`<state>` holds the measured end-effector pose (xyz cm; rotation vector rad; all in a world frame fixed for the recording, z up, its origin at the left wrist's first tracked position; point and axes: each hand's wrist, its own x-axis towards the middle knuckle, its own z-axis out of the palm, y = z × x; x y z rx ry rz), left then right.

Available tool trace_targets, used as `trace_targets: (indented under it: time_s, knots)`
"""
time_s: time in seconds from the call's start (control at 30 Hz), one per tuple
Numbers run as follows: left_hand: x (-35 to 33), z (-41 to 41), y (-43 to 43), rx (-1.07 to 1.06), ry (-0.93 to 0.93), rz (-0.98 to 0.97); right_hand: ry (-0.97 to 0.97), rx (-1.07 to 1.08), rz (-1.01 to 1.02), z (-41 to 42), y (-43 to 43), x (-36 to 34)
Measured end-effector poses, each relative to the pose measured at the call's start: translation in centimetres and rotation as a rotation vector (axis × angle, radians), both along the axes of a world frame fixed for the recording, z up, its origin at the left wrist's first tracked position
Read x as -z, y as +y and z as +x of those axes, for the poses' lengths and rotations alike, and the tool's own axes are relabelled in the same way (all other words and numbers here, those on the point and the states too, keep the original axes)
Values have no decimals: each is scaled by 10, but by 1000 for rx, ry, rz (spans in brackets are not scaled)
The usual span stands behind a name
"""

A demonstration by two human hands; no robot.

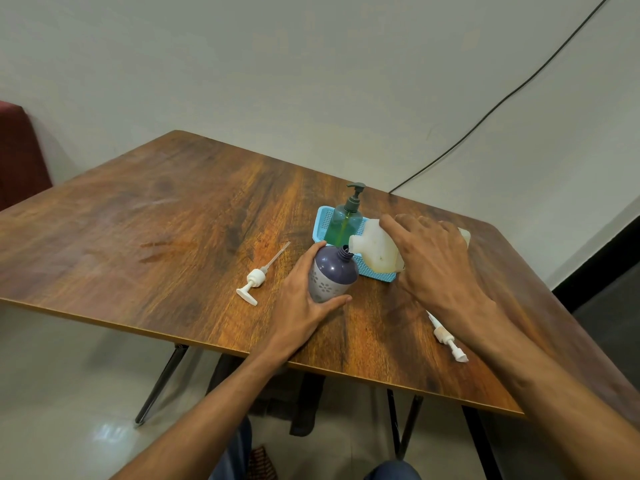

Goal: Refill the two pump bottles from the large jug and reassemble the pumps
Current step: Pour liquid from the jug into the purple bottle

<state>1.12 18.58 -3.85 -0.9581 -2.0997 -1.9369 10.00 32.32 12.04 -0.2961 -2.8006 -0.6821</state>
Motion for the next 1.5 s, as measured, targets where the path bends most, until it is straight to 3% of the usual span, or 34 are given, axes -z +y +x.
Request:
trace_targets:
  time_s: [1.5]
  knots:
    - [1, 0, 2, 3, 4, -1, -18, -10, -7, 3, -2, -4]
